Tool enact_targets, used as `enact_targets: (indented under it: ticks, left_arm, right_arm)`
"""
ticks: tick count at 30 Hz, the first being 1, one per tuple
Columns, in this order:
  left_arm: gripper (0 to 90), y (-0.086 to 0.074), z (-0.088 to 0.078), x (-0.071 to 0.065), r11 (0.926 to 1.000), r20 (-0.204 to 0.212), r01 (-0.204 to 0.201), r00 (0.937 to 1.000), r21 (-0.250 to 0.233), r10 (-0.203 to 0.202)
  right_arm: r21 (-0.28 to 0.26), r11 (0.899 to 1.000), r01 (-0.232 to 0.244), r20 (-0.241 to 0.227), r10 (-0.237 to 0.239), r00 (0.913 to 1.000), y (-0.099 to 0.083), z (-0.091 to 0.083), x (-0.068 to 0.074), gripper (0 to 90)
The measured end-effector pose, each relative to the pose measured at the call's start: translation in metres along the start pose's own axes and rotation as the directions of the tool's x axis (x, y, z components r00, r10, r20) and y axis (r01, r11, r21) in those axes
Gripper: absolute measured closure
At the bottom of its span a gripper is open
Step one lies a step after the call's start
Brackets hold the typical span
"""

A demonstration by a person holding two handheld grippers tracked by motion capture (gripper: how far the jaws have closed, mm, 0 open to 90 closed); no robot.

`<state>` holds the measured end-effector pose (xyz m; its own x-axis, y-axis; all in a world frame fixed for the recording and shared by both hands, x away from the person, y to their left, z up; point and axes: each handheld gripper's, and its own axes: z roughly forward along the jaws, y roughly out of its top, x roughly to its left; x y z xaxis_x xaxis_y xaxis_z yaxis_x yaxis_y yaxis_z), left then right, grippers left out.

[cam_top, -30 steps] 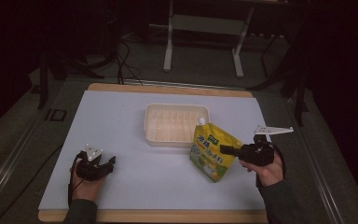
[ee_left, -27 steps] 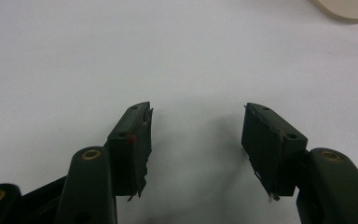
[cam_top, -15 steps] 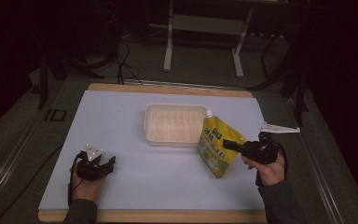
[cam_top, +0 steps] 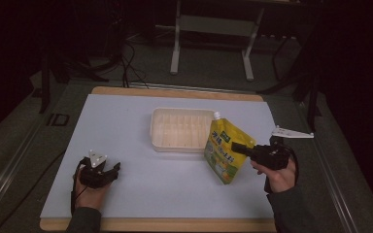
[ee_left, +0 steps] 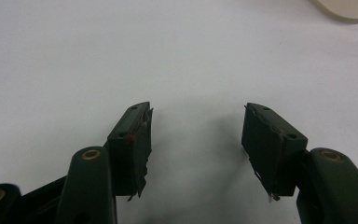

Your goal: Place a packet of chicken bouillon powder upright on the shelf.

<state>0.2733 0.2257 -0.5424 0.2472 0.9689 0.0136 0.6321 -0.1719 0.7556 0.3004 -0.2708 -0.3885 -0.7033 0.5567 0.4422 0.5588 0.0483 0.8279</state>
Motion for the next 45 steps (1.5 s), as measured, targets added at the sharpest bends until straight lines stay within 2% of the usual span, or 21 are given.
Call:
enact_targets:
  ticks: [27, 45]
  left_arm:
    - [42.1, 0.0, 0.0, 0.0, 1.0, 0.0, -0.002, 1.0, 0.0, 0.002]
    - [42.1, 0.0, 0.0, 0.0, 1.0, 0.001, -0.003, 1.0, 0.0, 0.003]
  right_arm:
    - [-0.075, 0.997, 0.002, 0.035, 0.001, 0.9994, 0.008, 0.006, 0.005, 90.0]
    - [-0.148, 0.989, 0.012, 0.069, -0.002, 0.9976, 0.013, 0.008, 0.009, 90.0]
